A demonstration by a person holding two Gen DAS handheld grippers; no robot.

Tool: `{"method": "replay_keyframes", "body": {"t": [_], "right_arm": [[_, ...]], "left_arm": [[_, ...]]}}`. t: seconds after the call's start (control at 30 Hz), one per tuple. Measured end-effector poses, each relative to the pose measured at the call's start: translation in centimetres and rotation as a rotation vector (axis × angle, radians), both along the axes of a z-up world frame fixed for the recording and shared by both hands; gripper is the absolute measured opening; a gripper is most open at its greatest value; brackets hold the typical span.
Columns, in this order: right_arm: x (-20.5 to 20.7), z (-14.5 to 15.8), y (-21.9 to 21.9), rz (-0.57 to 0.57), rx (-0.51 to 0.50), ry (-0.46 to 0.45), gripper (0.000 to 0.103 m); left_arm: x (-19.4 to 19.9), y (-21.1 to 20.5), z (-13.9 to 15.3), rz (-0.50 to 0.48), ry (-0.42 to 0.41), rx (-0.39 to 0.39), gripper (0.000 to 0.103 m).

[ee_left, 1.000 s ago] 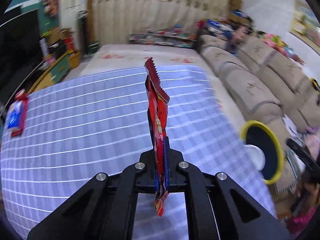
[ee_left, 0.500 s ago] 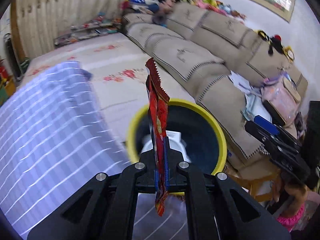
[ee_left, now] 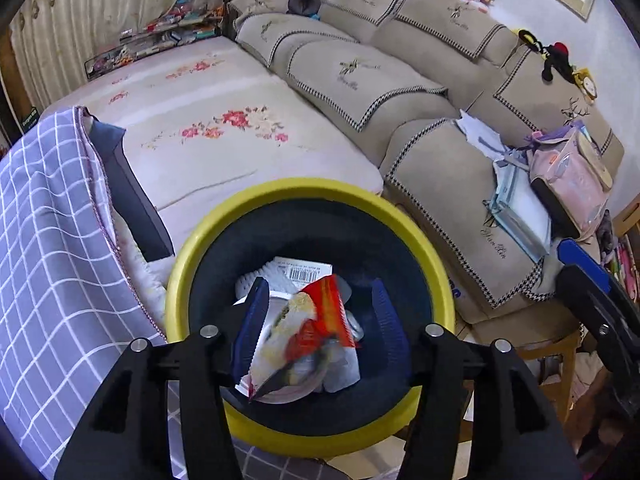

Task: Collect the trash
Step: 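Carry the red wrapper over the yellow bin and open the left tool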

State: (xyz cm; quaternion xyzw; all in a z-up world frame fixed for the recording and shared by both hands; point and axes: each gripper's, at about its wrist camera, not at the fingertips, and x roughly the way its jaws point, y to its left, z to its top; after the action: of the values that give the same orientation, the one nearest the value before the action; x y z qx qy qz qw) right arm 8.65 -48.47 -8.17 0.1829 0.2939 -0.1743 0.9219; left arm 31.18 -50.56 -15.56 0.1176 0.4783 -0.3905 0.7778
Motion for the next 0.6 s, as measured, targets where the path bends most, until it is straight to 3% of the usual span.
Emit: {"method": "replay_keyframes", "body": {"t": [0.23,0.4,0.6], "right_arm": [[0.0,0.2,1.3,0.019,-0.012,0.005,0.066],[-0.4,0.8,3.4,0.057,-0.025,0.017,0.069],[-1.0,1.8,10.4,0.218,-0.081,0.010,0.087]], "left_arm": [[-0.3,7.1,3.8,0.100,-0.091,-0.071,0.070],[-3.0,15.2,7.0,0.179,-0.194,-0.127,0.094],[-9.0,27.9,10.5,0.411,-0.396,-0.123,0.098]]}}
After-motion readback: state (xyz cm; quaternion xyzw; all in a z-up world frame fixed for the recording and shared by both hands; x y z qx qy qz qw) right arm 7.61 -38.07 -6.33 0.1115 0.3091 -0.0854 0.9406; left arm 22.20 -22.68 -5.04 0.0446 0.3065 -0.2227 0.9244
